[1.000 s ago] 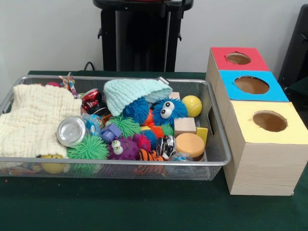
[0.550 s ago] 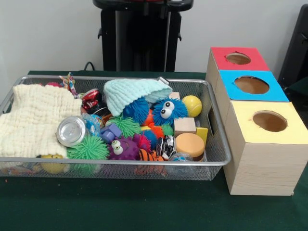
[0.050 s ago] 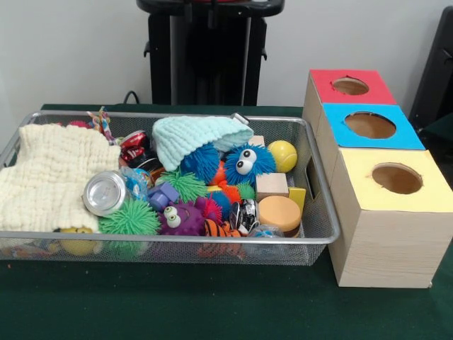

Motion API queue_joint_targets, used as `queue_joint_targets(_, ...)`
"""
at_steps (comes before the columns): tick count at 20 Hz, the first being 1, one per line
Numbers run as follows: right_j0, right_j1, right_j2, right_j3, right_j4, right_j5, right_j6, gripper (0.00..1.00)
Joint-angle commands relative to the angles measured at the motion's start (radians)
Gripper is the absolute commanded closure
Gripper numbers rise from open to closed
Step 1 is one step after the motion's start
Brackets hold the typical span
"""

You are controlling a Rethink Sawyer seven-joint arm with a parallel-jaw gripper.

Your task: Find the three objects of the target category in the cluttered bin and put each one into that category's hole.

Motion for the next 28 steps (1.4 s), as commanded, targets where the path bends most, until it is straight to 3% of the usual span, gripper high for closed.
queue_joint_targets(1,-0.048,-0.033,0.072,-0.174,-0.032,0.088,0.049,0.0)
queue_joint_targets(10,-0.047,-0.047,0.134,-0.277,-0.019,0.215,0.004,0.0)
queue_joint_targets(22,0.009,0.154,0.105,-0.505,0.033,0.232,0.098,0.0)
queue_joint_targets(28,0.028,0.203,0.101,-0.558,0.056,0.253,0.115,0.0)
